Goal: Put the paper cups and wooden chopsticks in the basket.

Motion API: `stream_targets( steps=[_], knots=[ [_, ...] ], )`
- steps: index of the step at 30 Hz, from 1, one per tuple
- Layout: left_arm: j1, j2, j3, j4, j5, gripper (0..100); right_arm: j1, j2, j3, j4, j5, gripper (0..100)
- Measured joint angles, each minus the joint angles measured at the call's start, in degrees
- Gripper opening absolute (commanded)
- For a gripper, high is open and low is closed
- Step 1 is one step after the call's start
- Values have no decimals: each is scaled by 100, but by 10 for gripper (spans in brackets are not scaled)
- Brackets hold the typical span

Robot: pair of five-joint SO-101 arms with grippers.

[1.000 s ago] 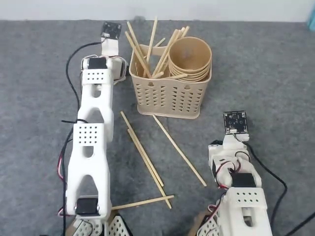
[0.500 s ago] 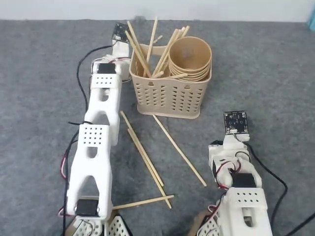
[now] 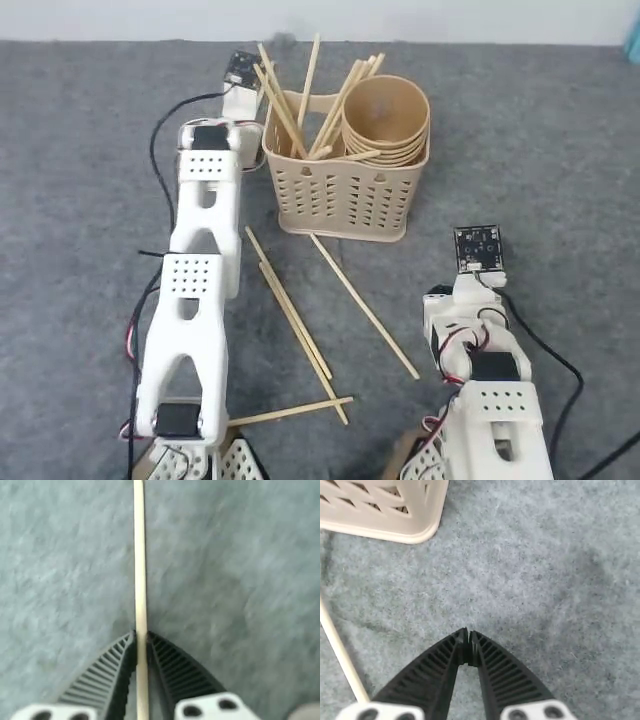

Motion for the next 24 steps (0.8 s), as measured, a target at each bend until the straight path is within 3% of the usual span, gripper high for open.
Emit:
stream_targets(
  steps=[9, 24],
  knots=[
    [-633, -352, -440, 1846, -9, 12, 0, 0, 0, 0, 0, 9],
    [-1380, -2365, -431, 2022, 0, 11, 0, 0, 0, 0, 0, 9]
  ],
)
